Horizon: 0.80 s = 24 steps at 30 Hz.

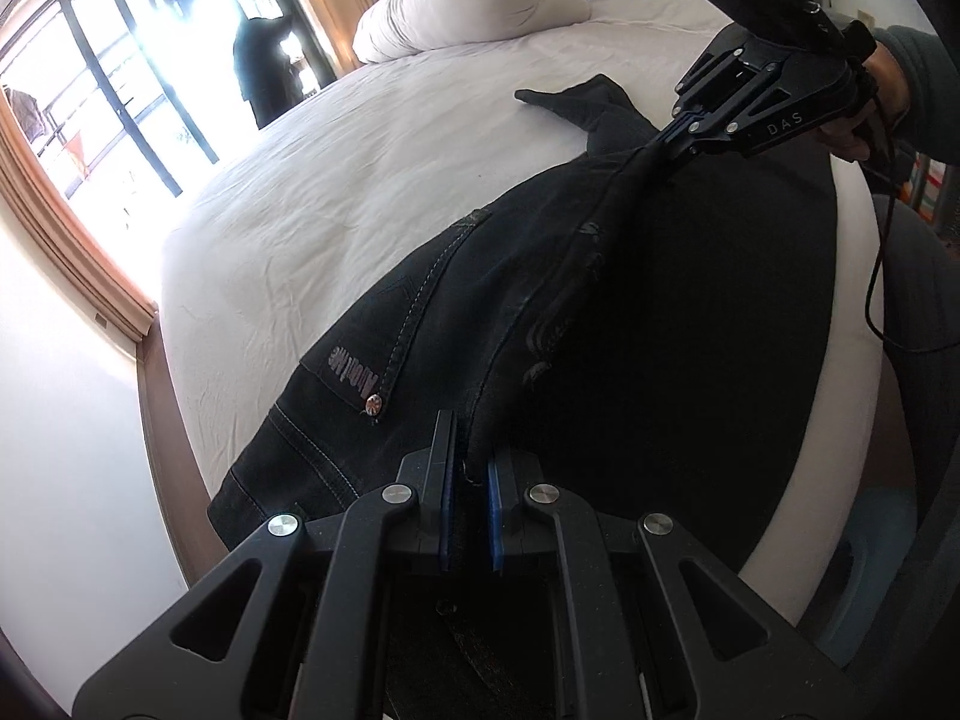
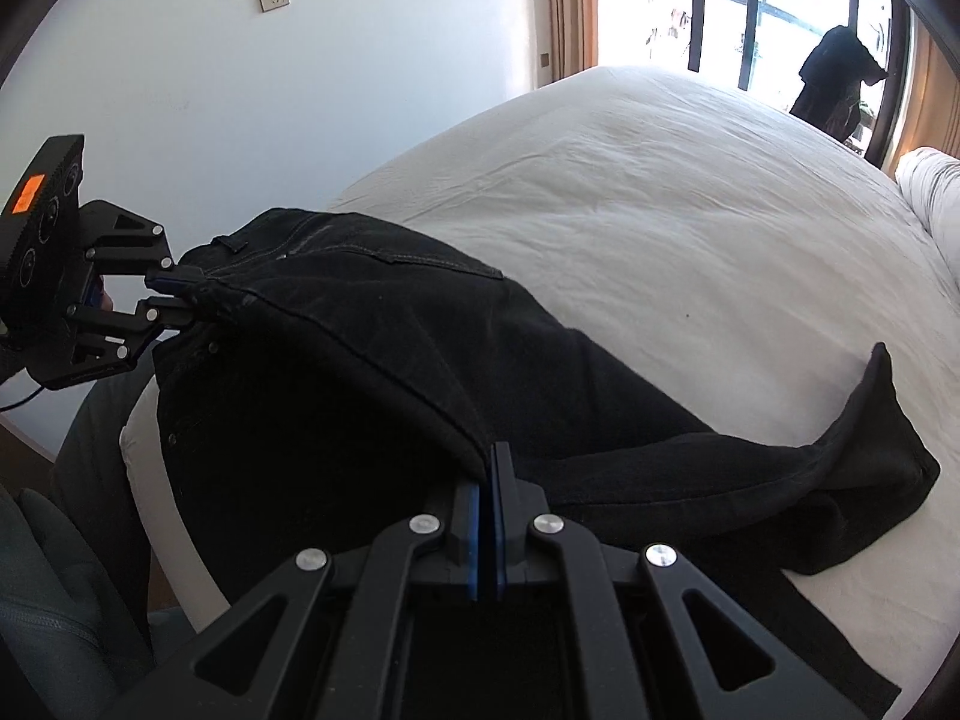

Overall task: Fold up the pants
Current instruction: 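Lift the held jeans with both grippers and fold them over onto the legs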

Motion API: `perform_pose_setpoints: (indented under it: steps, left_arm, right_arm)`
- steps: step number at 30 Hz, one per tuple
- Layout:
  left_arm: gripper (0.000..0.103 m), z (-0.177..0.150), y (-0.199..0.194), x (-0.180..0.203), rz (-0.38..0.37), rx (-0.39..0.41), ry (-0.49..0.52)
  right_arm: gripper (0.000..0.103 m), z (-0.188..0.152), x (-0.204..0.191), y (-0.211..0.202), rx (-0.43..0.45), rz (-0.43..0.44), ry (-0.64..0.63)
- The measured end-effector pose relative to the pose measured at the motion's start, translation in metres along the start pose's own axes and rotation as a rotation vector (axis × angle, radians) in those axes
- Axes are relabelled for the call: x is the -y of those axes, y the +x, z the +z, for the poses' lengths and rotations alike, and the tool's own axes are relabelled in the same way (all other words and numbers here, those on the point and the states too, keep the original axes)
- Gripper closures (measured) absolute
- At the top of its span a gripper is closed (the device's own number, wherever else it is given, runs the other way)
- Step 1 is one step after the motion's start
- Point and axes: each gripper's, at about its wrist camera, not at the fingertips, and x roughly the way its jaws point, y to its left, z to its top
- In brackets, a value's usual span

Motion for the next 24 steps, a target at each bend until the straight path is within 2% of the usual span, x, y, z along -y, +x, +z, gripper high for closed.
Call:
perform_pose_setpoints:
  steps: [5, 11, 18, 24]
  left_arm:
    - [0.096, -0.015, 0.005, 0.020, -0.014, -0.034, 0.077]
    - [0.096, -0.032, 0.010, 0.038, -0.034, -0.072, 0.140]
    - [0.096, -0.041, 0.025, 0.051, -0.055, -0.110, 0.190]
    - [0.096, -0.041, 0.031, 0.054, -0.084, -0.116, 0.249]
  right_arm:
    - [0.099, -0.031, -0.028, 0.001, -0.014, -0.076, -0.049]
    - [0.099, -0.055, -0.049, 0.008, -0.039, -0.120, -0.075]
    - [0.099, -0.077, -0.081, 0.026, -0.102, -0.215, -0.213]
    - [0.099, -0.092, -0.093, 0.041, -0.137, -0.250, -0.249]
